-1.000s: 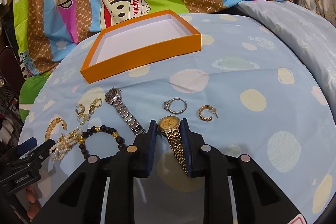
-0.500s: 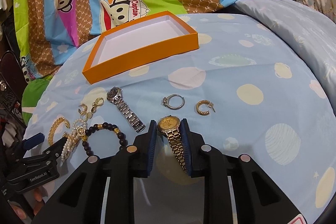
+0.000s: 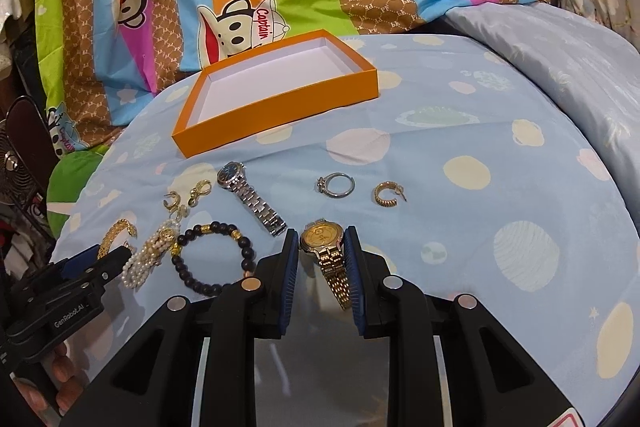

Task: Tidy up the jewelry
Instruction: 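Carry the gold watch and bangle into the orange box and open both tools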

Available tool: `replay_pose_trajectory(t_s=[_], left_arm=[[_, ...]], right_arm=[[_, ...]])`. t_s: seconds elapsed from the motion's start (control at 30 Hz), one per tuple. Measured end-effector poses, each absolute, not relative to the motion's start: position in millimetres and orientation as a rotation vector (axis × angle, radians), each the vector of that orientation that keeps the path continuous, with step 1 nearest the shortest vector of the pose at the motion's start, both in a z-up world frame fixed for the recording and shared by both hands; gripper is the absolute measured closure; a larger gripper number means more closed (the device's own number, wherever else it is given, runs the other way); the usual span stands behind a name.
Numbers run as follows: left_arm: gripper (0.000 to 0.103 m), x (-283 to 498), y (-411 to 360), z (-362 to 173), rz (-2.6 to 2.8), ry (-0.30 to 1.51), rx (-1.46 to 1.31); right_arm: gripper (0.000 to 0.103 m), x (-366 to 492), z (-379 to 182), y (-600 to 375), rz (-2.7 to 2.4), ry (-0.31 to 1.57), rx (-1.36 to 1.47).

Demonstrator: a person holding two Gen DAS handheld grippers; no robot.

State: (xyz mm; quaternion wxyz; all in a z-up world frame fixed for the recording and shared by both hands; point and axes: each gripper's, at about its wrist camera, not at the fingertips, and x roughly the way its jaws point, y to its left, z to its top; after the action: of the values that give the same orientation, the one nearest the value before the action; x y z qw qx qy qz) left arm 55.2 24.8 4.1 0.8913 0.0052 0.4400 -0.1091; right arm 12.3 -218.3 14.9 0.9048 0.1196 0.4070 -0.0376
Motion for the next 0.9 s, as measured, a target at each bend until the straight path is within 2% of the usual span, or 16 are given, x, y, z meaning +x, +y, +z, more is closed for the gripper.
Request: replay_pose_trajectory(t_s=[0.13,0.33,0.6,0.7,0.9], left_arm=[[0.051,46.8,31.7,15.4,-0.236,0.901,-0.009],[0.051,56.1,30.8,59.7,-0.276,0.815,-0.009],[0.05,129.4,-11.2,118.6,-0.355,0.669,0.022],[0.05,161.8,-30.5,118.6,-0.338,0.655,0.05],[0.051,239.7,-61.1,81.3,-0.342,0.788,0.046]], right_arm=[[0.081,1.5,32.4,-219.2,-0.069,0.803,0.249],[0.081,10.3,76.5,-227.6,-0.018,0.728,0.257],[0.081,84.5,120.7,-242.8,0.06,0.672,0.245],[0.081,129.2,124.5,-249.9,0.076,0.689,0.252],[0.081,211.2,102.6,-261.4,0.096,0.783,0.276]])
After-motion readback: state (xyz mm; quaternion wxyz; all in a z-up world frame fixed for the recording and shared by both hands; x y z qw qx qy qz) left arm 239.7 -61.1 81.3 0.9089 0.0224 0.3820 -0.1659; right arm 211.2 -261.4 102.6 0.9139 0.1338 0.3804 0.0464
